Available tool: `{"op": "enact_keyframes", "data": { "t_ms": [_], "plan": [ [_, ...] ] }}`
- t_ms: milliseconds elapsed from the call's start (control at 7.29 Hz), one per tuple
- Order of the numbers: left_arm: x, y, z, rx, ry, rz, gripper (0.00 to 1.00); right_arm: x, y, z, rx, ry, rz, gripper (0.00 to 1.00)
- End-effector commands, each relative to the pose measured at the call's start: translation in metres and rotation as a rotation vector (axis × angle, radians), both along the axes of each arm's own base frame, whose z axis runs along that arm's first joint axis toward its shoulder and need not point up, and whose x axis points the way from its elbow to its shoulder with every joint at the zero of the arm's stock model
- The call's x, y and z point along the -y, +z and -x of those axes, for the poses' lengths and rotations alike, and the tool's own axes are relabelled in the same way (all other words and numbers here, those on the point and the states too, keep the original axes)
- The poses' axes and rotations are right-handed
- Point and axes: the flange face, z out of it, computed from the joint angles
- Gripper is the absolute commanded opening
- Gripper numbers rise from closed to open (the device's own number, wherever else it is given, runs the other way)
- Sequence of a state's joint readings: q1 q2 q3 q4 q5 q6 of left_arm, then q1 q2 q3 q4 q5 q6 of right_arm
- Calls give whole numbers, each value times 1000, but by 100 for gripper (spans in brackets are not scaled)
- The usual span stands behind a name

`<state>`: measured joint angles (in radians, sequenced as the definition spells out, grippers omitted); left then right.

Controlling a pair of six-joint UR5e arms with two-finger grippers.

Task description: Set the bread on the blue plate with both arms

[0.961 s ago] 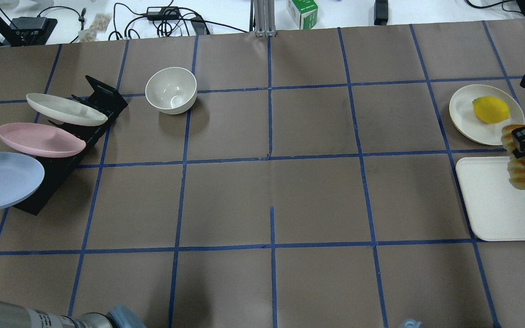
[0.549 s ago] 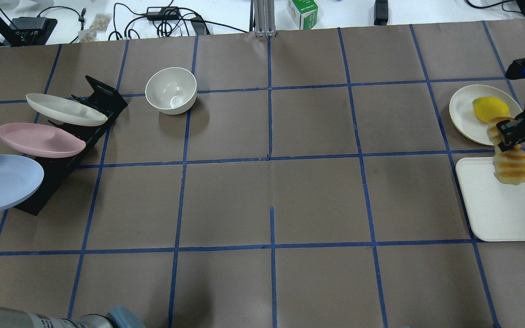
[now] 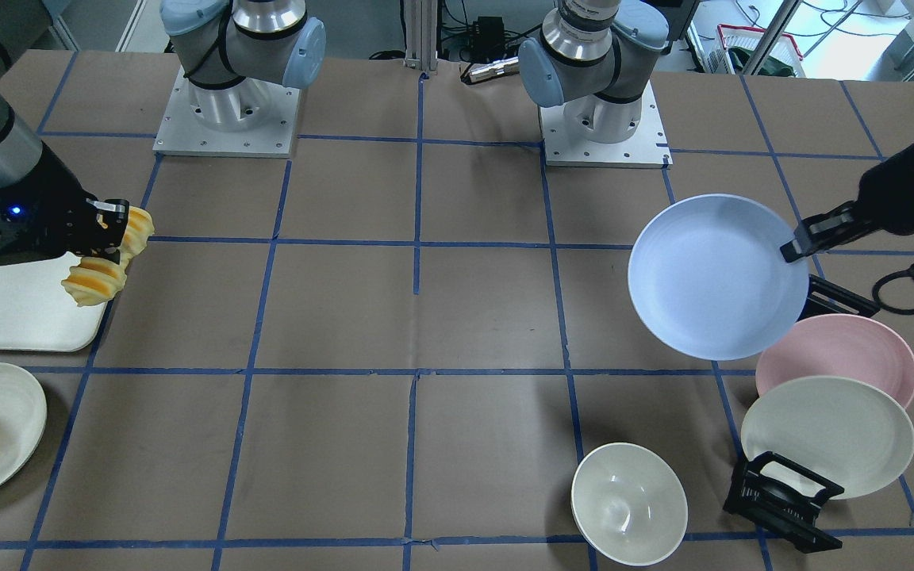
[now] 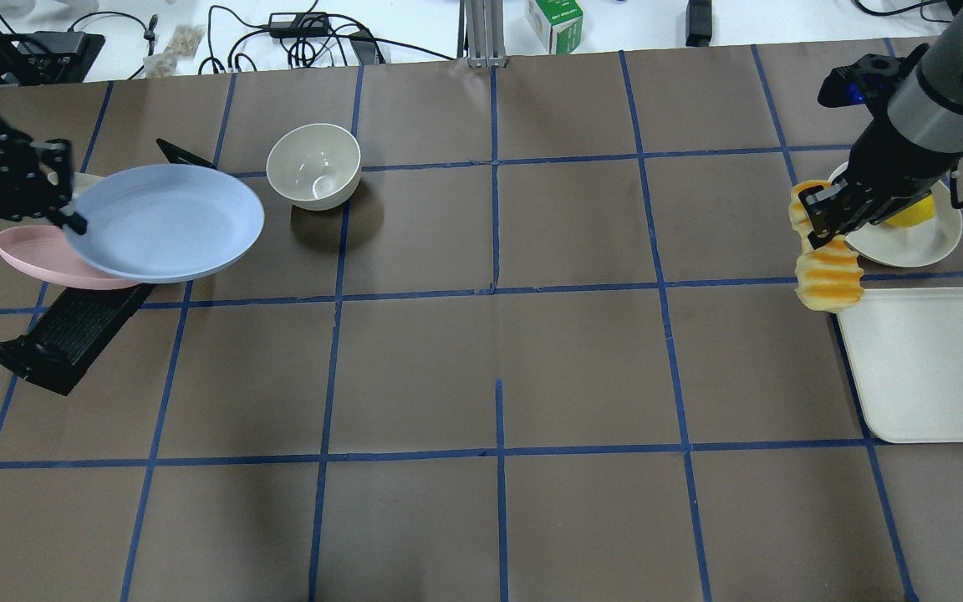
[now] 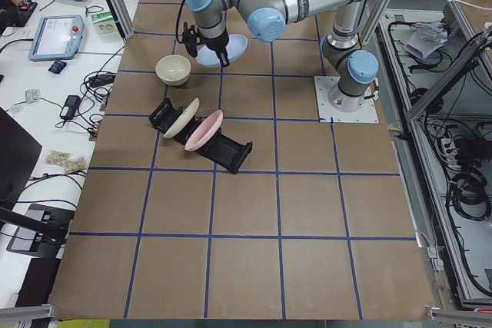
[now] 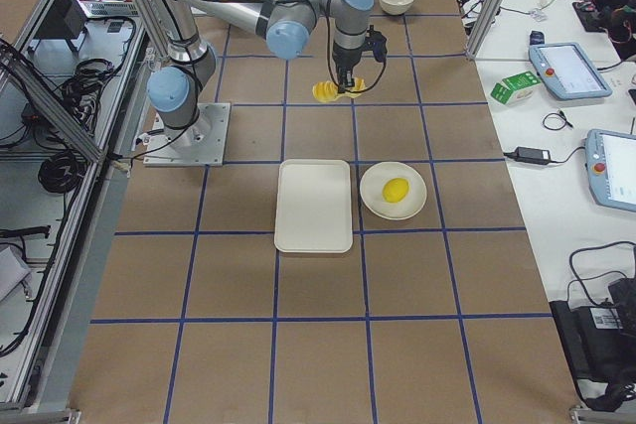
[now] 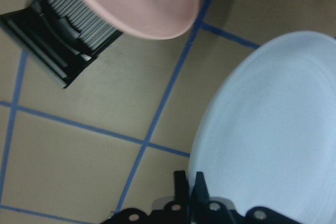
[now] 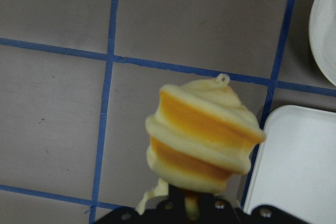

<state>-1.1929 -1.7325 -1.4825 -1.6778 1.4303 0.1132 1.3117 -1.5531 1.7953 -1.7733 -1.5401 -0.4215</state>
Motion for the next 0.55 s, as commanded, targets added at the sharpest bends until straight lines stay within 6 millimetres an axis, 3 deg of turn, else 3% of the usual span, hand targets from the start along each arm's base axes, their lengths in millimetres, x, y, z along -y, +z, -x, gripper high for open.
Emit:
{"op": "enact_keyframes", "data": {
  "t_ms": [0,275,412],
  "plan": [
    [24,-30,108,-133,8,117,0,-1,1,-17,-12,5,-2,5],
    [18,-92,187,-164,-12,206,0,-1,0,-21,-1,-9,-5,5],
    [9,-124,211,-196,-5,230,0,-2,0,-28,0,-10,-4,5]
  ]
}}
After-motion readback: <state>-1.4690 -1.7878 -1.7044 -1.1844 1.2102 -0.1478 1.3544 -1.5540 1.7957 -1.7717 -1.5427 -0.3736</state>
